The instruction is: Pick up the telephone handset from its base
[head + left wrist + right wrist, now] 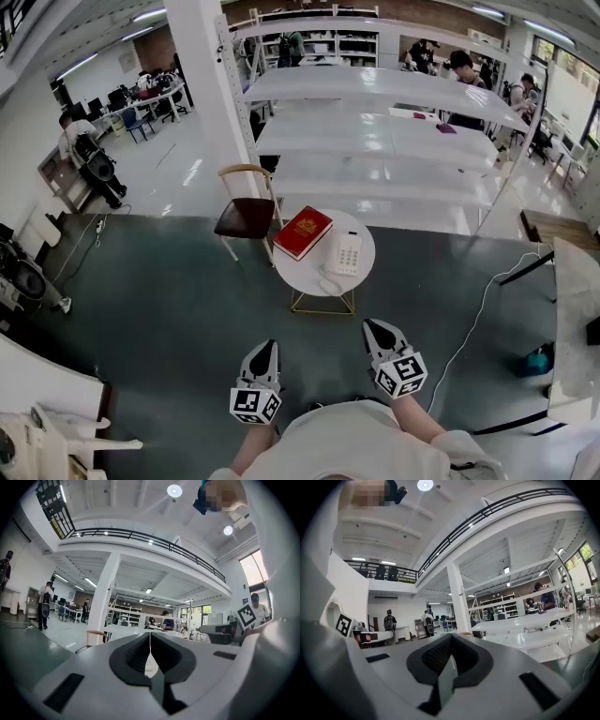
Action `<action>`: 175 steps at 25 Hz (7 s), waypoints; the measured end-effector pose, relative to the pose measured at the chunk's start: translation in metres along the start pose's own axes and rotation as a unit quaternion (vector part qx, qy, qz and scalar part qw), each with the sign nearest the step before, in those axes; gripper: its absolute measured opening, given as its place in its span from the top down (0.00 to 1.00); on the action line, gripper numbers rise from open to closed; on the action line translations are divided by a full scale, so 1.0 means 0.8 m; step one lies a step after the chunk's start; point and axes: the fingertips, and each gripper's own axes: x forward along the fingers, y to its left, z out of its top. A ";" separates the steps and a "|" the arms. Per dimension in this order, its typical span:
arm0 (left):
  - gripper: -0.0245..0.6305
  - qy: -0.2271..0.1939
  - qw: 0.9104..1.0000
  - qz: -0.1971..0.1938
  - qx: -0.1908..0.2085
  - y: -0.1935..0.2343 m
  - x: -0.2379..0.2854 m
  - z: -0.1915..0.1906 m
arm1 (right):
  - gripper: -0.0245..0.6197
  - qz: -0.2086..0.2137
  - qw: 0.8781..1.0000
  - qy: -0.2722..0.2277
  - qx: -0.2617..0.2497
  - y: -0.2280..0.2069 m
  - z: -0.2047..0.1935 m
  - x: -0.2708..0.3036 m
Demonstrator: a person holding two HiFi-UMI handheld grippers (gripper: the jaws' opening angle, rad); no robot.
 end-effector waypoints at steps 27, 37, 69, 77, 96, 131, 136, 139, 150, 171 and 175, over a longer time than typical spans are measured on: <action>0.93 0.013 1.000 -0.015 0.006 0.047 0.034 0.002 | 0.95 -0.011 1.000 0.002 0.016 -0.008 -0.013 0.054; 0.93 0.013 1.000 0.006 -0.002 0.074 0.166 0.005 | 0.95 0.015 0.999 0.019 0.022 -0.097 -0.009 0.165; 0.93 0.009 1.000 0.027 -0.001 0.133 0.400 0.025 | 0.95 0.038 0.999 0.029 0.012 -0.258 0.042 0.355; 0.93 0.017 1.000 0.012 -0.004 0.149 0.411 0.027 | 0.95 0.027 0.999 0.033 0.016 -0.251 0.041 0.371; 0.93 0.039 0.999 0.011 -0.014 0.153 0.418 0.016 | 0.95 0.036 0.997 0.068 0.021 -0.253 0.013 0.391; 0.93 0.092 0.993 0.077 -0.017 0.191 0.398 0.006 | 0.95 -0.022 0.946 0.320 0.049 -0.327 -0.269 0.438; 0.93 0.100 0.991 0.087 -0.020 0.196 0.395 0.002 | 0.92 -0.020 0.938 0.340 0.067 -0.329 -0.292 0.444; 0.93 0.104 0.990 0.095 -0.021 0.201 0.392 -0.001 | 0.80 -0.014 0.931 0.349 0.111 -0.326 -0.309 0.452; 0.93 0.121 0.985 0.124 -0.028 0.215 0.376 -0.007 | 0.68 -0.037 0.896 0.332 0.292 -0.348 -0.343 0.484; 0.93 0.129 0.974 0.182 -0.039 0.228 0.327 -0.012 | 0.71 -0.009 0.863 0.320 0.392 -0.332 -0.365 0.531; 0.93 0.128 0.973 0.187 -0.042 0.229 0.324 -0.012 | 0.73 0.000 0.848 0.326 0.418 -0.326 -0.368 0.539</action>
